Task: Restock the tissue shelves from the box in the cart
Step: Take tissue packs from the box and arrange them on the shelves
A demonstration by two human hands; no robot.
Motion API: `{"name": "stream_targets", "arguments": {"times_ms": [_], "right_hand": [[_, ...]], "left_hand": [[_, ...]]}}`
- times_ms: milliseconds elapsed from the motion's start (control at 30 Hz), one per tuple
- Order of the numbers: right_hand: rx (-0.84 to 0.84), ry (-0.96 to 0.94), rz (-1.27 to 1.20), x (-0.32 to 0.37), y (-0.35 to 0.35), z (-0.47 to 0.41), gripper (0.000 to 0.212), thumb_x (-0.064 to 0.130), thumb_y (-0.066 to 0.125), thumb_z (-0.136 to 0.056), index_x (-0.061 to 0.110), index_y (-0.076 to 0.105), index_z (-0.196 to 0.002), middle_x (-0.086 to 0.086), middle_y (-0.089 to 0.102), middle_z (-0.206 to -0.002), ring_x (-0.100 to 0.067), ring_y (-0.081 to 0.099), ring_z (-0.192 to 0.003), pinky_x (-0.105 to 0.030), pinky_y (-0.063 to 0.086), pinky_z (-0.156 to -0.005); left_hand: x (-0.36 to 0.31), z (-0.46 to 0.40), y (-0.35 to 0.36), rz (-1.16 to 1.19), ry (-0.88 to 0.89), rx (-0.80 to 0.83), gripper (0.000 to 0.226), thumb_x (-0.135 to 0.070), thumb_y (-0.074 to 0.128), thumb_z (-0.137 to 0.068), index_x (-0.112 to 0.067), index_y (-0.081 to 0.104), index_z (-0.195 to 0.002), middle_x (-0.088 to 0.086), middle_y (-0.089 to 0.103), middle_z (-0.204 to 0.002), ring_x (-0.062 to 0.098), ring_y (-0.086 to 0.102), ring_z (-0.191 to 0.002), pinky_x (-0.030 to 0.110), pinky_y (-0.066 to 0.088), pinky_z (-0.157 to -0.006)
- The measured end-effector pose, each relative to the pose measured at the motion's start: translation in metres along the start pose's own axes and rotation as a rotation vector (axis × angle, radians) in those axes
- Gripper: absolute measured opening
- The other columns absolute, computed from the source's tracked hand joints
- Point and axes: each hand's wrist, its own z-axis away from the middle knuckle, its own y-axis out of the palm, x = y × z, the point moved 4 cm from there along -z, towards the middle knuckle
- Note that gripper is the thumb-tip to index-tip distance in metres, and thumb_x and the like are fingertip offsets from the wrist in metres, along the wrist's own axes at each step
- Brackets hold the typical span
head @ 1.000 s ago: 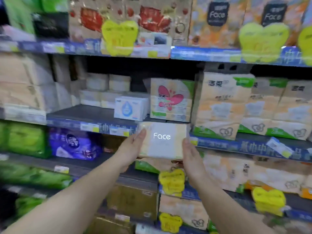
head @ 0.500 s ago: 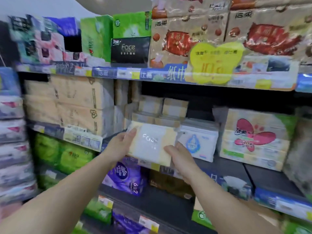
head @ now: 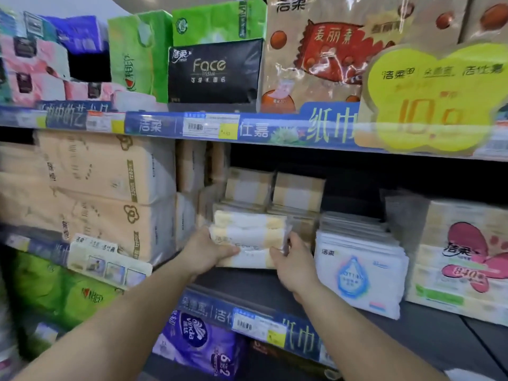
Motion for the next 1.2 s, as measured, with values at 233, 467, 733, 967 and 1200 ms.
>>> {"name": "stream_targets", "arguments": {"times_ms": [233,467,733,967,1200], "right_hand": [[-0.070,0.299,0.194,-0.031,0.024,-0.028,0.012,0.024,0.051,-0.091,0.021,0.040,-0.088,-0.011,0.059,-0.104,-0.027,0.056,-0.095,-0.031,0.041,-0.079],[-0.237,0.346,0.023,-0.031,0.045,-0.037,0.056,0.011,0.047,-0.088,0.021,0.037,-0.143,-0.007,0.064,-0.120,-0.025,0.061,-0.102,-0.026,0.048,-0.082],[-0.427,0.356,-0.030,-0.030,0.041,-0.026,0.057,0.008,0.041,-0.093,0.022,0.031,-0.147,-0.001,0.052,-0.137,-0.018,0.052,-0.116,-0.027,0.042,-0.095],[-0.403,0.389,-0.080,-0.033,0.035,-0.027,0.068,0.004,0.047,-0.094,0.026,0.020,-0.152,0.000,0.045,-0.141,-0.016,0.047,-0.126,-0.015,0.037,-0.088],[-0.332,0.406,-0.020,-0.040,0.040,-0.037,0.078,0.011,0.051,-0.093,0.030,0.005,-0.153,-0.003,0.037,-0.150,-0.018,0.047,-0.127,-0.016,0.044,-0.078]], "left_hand": [[0.041,-0.060,0.012,-0.262,-0.037,0.376,0.068,-0.025,0.086,-0.059,-0.022,0.057,-0.120,-0.007,0.066,-0.117,0.014,0.062,-0.108,0.034,0.047,-0.100],[0.054,-0.097,0.021,-0.314,0.033,0.368,0.054,-0.011,0.079,-0.069,-0.027,0.054,-0.115,-0.007,0.064,-0.114,0.014,0.060,-0.106,0.031,0.047,-0.096],[0.058,-0.123,0.060,-0.298,-0.042,0.270,0.063,-0.033,0.084,-0.061,-0.014,0.055,-0.114,-0.001,0.066,-0.111,0.020,0.063,-0.101,0.038,0.051,-0.092],[0.050,-0.119,0.066,-0.150,-0.067,0.417,0.024,-0.035,0.067,-0.082,-0.025,0.064,-0.104,-0.003,0.068,-0.109,0.016,0.064,-0.100,0.035,0.048,-0.096],[0.065,-0.126,0.073,-0.383,-0.067,0.524,0.084,-0.080,0.048,-0.053,-0.034,0.057,-0.123,-0.010,0.064,-0.123,0.016,0.059,-0.111,0.038,0.046,-0.099]]}}
